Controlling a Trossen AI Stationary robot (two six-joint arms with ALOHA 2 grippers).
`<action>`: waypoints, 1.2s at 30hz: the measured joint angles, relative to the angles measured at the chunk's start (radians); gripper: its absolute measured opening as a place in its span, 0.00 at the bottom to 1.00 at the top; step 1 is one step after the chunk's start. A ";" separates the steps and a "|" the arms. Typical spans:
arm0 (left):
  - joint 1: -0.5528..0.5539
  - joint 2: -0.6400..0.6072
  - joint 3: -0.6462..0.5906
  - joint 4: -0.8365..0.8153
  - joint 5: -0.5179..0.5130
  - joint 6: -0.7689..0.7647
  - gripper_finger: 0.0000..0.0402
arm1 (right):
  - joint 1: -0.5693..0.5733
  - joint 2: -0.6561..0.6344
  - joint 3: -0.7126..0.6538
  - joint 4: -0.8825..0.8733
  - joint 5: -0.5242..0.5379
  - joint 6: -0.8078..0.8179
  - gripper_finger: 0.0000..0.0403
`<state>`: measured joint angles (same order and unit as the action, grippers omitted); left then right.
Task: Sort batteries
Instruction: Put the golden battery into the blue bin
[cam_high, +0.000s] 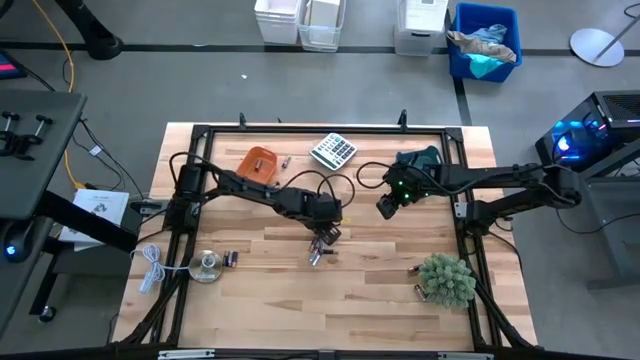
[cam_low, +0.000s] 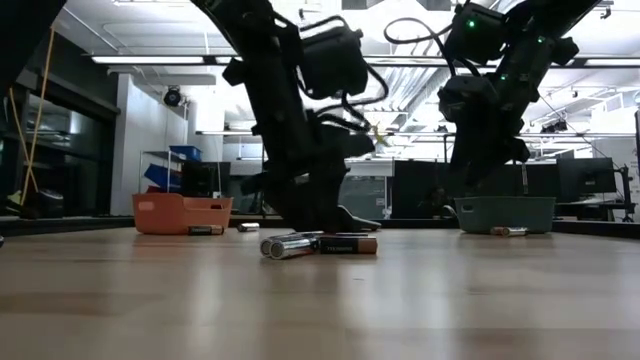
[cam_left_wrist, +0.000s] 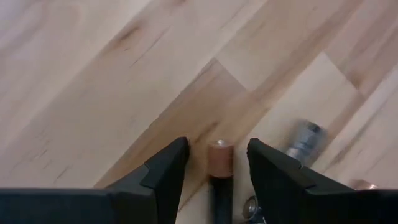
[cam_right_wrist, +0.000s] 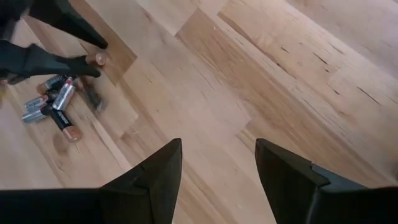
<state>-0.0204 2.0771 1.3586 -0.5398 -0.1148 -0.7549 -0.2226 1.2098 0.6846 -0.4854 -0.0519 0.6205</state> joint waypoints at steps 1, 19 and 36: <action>0.000 0.002 0.000 -0.007 -0.005 0.001 0.41 | 0.000 0.000 0.000 0.000 0.000 0.000 0.49; 0.098 -0.179 -0.015 -0.136 -0.031 0.269 0.07 | 0.000 0.000 0.000 0.027 0.060 0.000 0.49; 0.353 -0.117 0.014 0.707 0.269 0.336 0.07 | -0.018 -0.245 0.297 -0.268 0.384 0.108 0.47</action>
<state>0.3323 1.9598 1.3726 0.1668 0.1547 -0.4190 -0.2402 0.9653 0.9820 -0.7536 0.3319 0.7286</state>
